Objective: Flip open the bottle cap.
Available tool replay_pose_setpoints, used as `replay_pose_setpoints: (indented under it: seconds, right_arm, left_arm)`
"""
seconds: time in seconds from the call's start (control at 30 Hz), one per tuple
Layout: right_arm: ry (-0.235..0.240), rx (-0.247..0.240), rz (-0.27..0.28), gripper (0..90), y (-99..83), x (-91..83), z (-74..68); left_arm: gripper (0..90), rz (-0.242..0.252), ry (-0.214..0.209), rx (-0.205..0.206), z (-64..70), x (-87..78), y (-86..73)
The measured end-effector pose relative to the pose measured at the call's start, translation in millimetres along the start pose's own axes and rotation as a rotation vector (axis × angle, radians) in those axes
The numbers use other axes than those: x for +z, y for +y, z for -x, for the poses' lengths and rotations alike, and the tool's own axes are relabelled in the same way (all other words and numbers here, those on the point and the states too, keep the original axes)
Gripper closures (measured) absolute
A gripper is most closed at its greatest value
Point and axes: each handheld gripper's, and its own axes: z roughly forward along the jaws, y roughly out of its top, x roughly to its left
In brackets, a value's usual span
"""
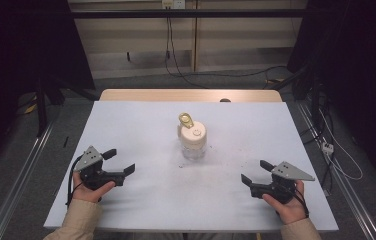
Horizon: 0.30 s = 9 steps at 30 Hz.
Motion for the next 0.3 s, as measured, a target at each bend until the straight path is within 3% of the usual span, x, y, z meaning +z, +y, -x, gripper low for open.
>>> replay_pose_setpoints:
  seconds: [0.3]
  right_arm:
    - [0.0, -0.006, -0.009, 12.9, 1.0, 2.8, -1.4]
  left_arm:
    - [5.8, -0.012, 0.011, 0.009, -1.0, -0.1, -0.8]
